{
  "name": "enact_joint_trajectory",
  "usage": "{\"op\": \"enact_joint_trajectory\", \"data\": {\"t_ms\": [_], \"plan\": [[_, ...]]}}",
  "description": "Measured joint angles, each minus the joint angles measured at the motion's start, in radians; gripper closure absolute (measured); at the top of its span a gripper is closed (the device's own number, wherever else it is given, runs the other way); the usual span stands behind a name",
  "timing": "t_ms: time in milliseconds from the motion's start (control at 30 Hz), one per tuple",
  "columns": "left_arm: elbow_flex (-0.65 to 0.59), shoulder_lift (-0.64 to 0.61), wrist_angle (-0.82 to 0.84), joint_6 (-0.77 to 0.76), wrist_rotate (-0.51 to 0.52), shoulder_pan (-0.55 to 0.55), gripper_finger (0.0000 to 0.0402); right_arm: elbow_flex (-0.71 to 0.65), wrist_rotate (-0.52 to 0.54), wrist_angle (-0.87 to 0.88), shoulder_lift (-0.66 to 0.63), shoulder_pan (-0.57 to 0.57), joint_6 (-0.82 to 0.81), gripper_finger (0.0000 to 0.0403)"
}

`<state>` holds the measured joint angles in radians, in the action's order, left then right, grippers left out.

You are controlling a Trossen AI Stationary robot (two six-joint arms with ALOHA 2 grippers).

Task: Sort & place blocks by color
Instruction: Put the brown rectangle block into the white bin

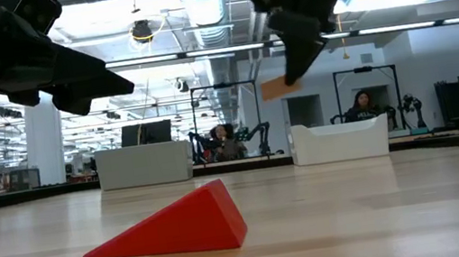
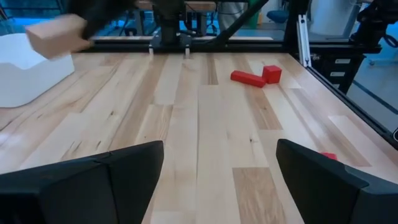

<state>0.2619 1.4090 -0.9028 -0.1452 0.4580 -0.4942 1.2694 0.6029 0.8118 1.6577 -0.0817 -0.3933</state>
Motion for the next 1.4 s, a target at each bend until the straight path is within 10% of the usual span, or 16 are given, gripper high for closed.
{"op": "enact_joint_trajectory", "data": {"t_ms": [567,1400], "plan": [[0.000,0.001,0.086,-0.053,0.054,0.002,0.0097,-0.002,-0.182,0.130,0.016,0.646,0.136,0.0274],[0.000,0.001,0.105,-0.060,0.081,0.003,0.0097,0.000,-0.212,0.114,0.228,0.765,0.237,0.0187]]}}
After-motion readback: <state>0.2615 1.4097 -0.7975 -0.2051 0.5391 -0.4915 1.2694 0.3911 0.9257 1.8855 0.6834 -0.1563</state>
